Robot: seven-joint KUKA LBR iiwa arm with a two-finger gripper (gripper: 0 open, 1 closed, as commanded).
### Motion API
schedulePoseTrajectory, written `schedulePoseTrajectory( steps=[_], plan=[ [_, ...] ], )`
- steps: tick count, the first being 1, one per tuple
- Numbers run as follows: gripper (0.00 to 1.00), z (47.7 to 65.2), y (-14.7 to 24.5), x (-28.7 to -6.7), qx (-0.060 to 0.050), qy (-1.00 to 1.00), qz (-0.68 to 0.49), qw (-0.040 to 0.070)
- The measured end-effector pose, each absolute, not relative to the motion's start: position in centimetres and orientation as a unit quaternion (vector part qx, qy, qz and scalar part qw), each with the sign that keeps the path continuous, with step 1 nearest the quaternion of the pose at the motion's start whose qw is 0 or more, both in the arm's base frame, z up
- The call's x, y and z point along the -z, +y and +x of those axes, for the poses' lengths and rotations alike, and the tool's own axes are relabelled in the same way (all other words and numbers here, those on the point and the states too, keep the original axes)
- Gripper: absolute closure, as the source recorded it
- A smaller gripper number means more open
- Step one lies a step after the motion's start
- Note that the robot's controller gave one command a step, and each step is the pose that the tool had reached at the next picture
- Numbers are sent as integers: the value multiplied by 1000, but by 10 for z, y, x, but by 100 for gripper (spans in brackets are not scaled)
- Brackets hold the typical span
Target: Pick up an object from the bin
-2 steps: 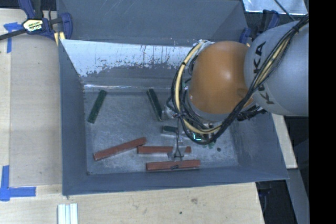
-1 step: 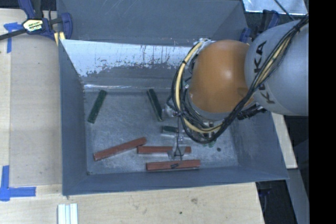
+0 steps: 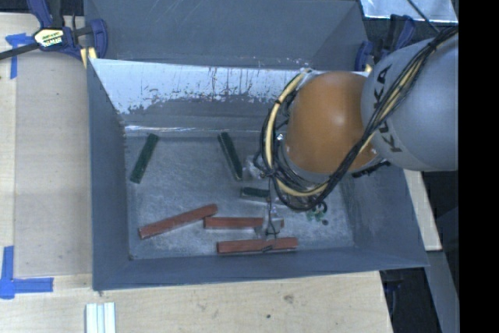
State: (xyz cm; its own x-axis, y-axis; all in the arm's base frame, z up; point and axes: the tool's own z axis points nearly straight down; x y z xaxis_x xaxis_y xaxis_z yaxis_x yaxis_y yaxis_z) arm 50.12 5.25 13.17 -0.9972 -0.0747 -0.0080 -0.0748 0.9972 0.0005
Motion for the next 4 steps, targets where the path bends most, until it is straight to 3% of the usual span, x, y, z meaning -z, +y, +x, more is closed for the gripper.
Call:
schedulePoseTrajectory(
  steps=[1, 3, 4],
  plan=[
    [0, 494, 59, -109, 1, 1000, -31, -1],
    [0, 500, 63, -94, 1, 998, -68, 0],
    [100, 512, 79, -75, 0, 1000, 12, 1]
  ],
)
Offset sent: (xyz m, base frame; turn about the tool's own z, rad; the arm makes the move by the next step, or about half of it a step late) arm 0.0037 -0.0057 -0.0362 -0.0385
